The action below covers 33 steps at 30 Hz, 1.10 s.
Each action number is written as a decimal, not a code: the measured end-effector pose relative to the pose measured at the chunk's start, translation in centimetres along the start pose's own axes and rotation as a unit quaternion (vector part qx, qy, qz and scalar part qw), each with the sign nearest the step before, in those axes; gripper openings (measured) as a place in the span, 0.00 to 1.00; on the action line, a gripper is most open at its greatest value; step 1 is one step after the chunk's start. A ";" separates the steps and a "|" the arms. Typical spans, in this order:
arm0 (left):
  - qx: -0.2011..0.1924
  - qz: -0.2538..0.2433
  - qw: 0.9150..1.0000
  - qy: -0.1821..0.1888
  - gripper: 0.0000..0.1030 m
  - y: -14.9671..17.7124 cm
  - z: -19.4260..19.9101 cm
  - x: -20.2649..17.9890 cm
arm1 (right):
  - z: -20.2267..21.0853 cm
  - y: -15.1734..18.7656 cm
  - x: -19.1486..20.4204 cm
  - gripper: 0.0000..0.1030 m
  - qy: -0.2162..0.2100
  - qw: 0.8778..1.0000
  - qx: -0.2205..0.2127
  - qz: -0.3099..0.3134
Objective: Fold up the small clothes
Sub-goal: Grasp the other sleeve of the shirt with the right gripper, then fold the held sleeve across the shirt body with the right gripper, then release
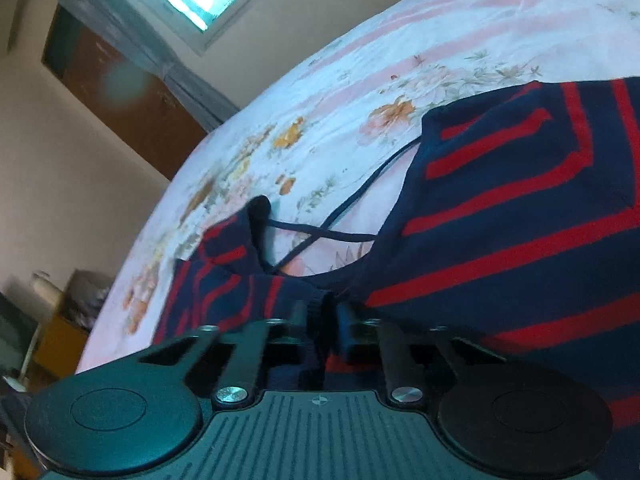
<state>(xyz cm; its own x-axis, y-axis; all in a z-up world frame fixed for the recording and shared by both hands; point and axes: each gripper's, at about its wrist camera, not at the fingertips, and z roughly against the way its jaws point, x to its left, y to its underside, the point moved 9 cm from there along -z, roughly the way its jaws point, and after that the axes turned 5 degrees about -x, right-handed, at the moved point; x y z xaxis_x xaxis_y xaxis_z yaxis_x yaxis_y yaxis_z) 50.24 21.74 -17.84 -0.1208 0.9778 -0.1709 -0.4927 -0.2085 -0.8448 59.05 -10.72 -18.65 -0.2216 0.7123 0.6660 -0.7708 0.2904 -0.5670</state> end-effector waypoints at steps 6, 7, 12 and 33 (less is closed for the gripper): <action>0.001 -0.004 1.000 -0.003 0.63 0.2 -0.2 -0.1 | 0.8 -0.9 1.9 0.02 0.001 0.997 -0.035 0.065; -0.001 -0.002 1.000 -0.002 0.63 0.3 -0.2 -0.1 | 1.3 -1.4 2.4 0.02 -0.004 0.996 -0.054 0.075; -0.002 0.002 1.000 -0.001 0.64 0.3 -0.3 0.0 | -0.7 -1.1 0.2 0.02 0.052 0.995 -0.024 0.081; -0.012 0.028 0.999 -0.030 0.67 2.7 4.7 3.5 | 33.1 0.0 -27.7 0.41 0.178 0.887 -0.322 -0.279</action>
<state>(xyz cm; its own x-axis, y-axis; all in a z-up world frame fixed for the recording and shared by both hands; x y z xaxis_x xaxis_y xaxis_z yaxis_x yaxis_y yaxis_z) 44.47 24.49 -18.33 -0.1991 0.9616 -0.1887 -0.4635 -0.2621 -0.8465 45.44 -51.64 -21.06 0.3787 0.4656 0.7999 -0.1740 0.8846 -0.4326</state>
